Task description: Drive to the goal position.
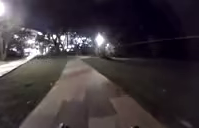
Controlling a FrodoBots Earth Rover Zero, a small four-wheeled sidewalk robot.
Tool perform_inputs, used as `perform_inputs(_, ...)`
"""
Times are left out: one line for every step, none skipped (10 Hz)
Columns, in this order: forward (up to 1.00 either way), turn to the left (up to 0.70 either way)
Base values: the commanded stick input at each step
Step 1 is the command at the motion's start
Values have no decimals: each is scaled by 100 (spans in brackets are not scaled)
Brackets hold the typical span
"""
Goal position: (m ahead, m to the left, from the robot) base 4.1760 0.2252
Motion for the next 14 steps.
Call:
perform_inputs(45, 0)
perform_inputs(45, 0)
perform_inputs(45, 0)
perform_inputs(45, 0)
perform_inputs(45, 0)
perform_inputs(45, 0)
perform_inputs(45, 0)
perform_inputs(45, 11)
perform_inputs(45, 27)
perform_inputs(45, 27)
perform_inputs(45, 27)
perform_inputs(45, 27)
perform_inputs(45, 27)
perform_inputs(45, 27)
